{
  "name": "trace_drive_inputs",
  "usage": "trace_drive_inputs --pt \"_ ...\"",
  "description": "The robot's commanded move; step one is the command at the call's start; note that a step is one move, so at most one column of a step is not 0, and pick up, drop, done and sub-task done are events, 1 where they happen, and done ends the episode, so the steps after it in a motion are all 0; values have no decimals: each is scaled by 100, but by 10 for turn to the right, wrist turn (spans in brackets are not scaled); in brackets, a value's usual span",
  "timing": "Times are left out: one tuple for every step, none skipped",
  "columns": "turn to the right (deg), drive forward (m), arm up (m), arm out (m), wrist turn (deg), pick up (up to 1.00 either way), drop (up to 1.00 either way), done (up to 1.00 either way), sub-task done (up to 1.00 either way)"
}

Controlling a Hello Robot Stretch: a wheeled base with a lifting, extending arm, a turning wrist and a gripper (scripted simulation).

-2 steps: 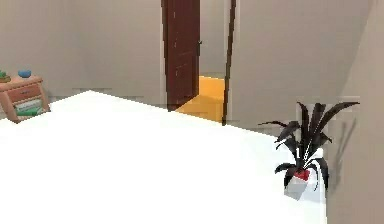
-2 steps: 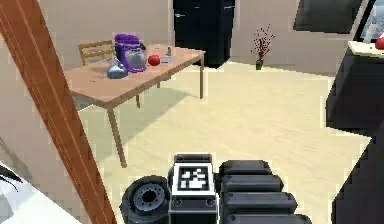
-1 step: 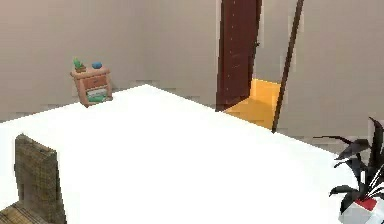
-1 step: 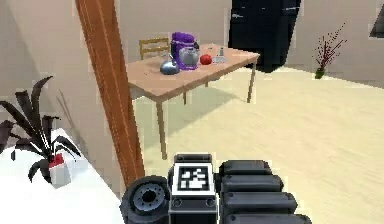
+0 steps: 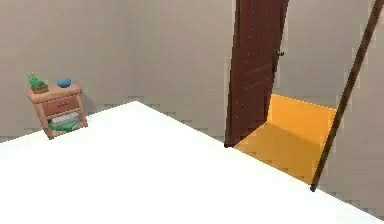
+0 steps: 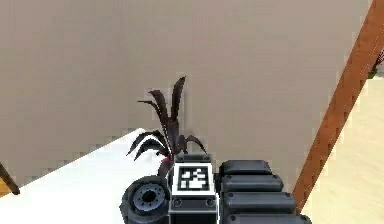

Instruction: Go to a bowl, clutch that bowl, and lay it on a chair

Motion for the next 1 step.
trace_drive_inputs --pt "-450 0 0 0 0 0 0 0 0"
